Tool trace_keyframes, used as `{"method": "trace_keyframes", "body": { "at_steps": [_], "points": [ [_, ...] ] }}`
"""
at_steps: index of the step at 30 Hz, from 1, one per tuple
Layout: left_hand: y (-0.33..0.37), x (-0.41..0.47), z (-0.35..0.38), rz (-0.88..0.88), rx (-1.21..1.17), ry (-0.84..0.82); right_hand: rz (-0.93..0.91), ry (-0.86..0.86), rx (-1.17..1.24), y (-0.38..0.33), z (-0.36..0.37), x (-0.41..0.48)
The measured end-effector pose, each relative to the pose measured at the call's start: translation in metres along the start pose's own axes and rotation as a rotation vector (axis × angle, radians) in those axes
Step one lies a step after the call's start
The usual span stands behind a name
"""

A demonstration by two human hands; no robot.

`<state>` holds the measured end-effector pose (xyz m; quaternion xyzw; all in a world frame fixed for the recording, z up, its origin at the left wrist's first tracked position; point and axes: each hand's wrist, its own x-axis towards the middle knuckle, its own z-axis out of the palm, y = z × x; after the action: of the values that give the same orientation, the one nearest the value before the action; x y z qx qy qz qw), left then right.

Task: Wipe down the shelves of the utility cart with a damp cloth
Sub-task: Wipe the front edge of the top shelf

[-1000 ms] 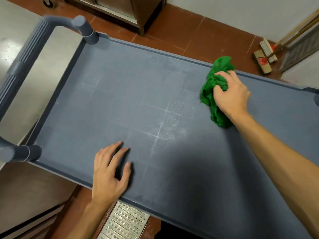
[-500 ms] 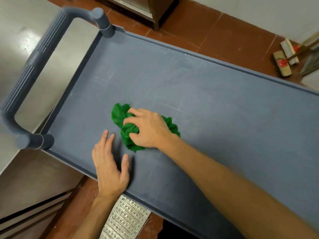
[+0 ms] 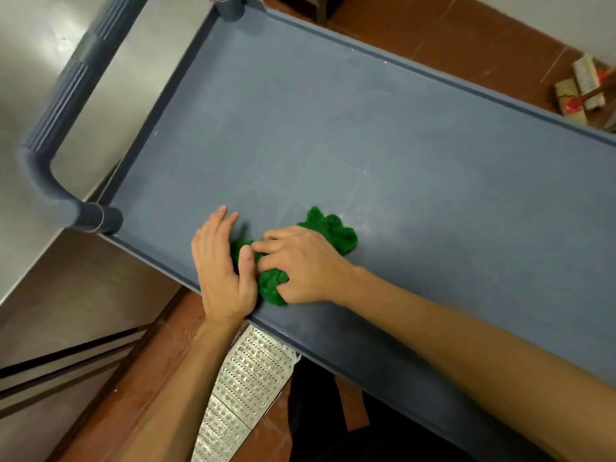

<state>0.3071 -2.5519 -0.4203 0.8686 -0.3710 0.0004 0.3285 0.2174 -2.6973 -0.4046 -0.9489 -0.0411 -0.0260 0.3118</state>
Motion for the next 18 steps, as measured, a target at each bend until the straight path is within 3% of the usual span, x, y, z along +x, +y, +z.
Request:
{"method": "trace_keyframes", "body": {
  "at_steps": [5, 12, 18],
  "points": [
    [-0.003, -0.002, 0.0, 0.022, -0.032, -0.021, -0.015, -0.077, 0.034, -0.013, 0.002, -0.027],
    [-0.005, 0.0, 0.0, 0.014, -0.056, -0.065, 0.205, -0.181, 0.093, -0.04, -0.002, -0.084],
    [-0.003, 0.001, -0.002, 0.064, -0.036, -0.119, 0.371, -0.159, 0.095, -0.053, -0.008, -0.144]
  ]
}}
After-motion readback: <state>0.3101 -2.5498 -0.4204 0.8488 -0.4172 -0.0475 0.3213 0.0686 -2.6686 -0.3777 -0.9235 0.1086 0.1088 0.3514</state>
